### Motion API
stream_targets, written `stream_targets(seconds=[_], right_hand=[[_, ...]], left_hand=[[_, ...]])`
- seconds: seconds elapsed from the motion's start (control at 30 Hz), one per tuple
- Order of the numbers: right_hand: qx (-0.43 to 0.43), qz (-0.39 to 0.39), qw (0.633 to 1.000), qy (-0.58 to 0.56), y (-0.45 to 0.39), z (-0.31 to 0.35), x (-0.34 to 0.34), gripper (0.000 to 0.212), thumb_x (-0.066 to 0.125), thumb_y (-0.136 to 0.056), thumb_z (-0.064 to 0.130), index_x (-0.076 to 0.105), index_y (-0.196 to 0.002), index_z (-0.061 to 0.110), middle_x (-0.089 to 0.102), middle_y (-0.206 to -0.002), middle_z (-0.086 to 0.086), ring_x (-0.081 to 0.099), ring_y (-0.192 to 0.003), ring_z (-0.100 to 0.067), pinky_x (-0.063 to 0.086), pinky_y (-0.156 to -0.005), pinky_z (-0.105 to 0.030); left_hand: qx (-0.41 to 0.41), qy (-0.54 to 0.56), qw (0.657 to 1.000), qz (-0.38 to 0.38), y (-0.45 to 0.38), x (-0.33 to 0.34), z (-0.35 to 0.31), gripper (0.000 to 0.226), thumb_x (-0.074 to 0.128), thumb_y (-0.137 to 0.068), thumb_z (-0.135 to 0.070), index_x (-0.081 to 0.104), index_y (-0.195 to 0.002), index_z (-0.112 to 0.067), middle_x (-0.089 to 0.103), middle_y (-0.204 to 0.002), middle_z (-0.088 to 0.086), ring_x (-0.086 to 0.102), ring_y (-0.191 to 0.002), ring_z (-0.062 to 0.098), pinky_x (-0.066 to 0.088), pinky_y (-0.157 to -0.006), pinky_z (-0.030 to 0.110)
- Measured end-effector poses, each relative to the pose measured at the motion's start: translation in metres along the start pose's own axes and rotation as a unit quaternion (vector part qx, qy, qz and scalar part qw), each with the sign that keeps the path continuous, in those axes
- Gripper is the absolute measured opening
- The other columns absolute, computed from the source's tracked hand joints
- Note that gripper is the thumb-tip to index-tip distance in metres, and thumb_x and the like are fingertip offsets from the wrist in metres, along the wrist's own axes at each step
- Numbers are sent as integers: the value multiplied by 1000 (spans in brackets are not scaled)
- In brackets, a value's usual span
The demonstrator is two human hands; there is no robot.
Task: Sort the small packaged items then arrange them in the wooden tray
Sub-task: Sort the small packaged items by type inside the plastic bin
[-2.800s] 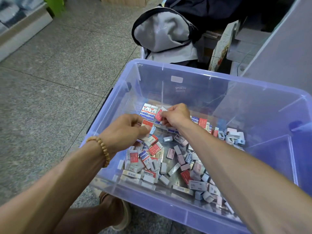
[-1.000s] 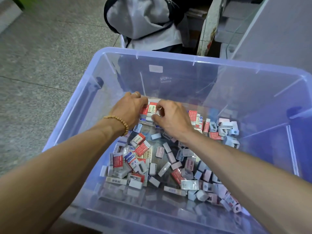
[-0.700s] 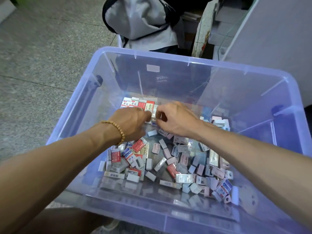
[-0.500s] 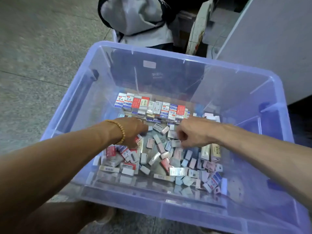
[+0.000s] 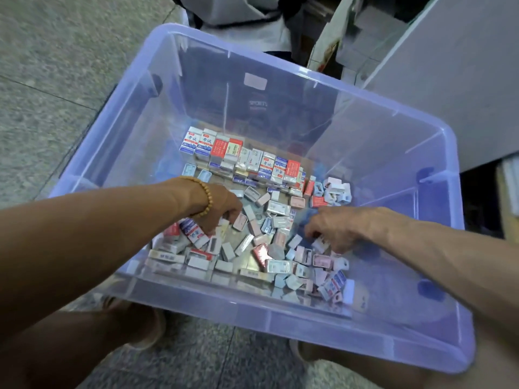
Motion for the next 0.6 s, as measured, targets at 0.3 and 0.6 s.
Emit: stream_targets(seconds=[0.3, 0.6], right_hand=[[22, 6, 1000, -1, -8, 1, -2, 22, 71, -84, 13, 60, -100, 24, 55, -88, 8, 54, -89, -18, 39, -61, -25], [29, 37, 997, -65, -11, 2, 12, 21, 73, -86, 18, 56, -76, 25, 56, -78, 10, 56, -79, -17, 39, -58, -24]], left_hand=[[-7, 19, 1000, -1, 4, -2, -3, 49, 79, -73, -23, 57, -117, -26, 56, -113, -2, 59, -105, 25, 52, -92, 42], [35, 102, 994, -17, 11, -11, -18, 32, 72, -80, -36, 62, -98, -11, 67, -105, 8, 65, -91, 28, 56, -83, 48]])
Point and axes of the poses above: each hand's wrist, its own y-axis away from the middle knuckle, its own x-axis out of the palm, z = x × y, the point moved 3 cm from there along -y, towards the middle knuckle
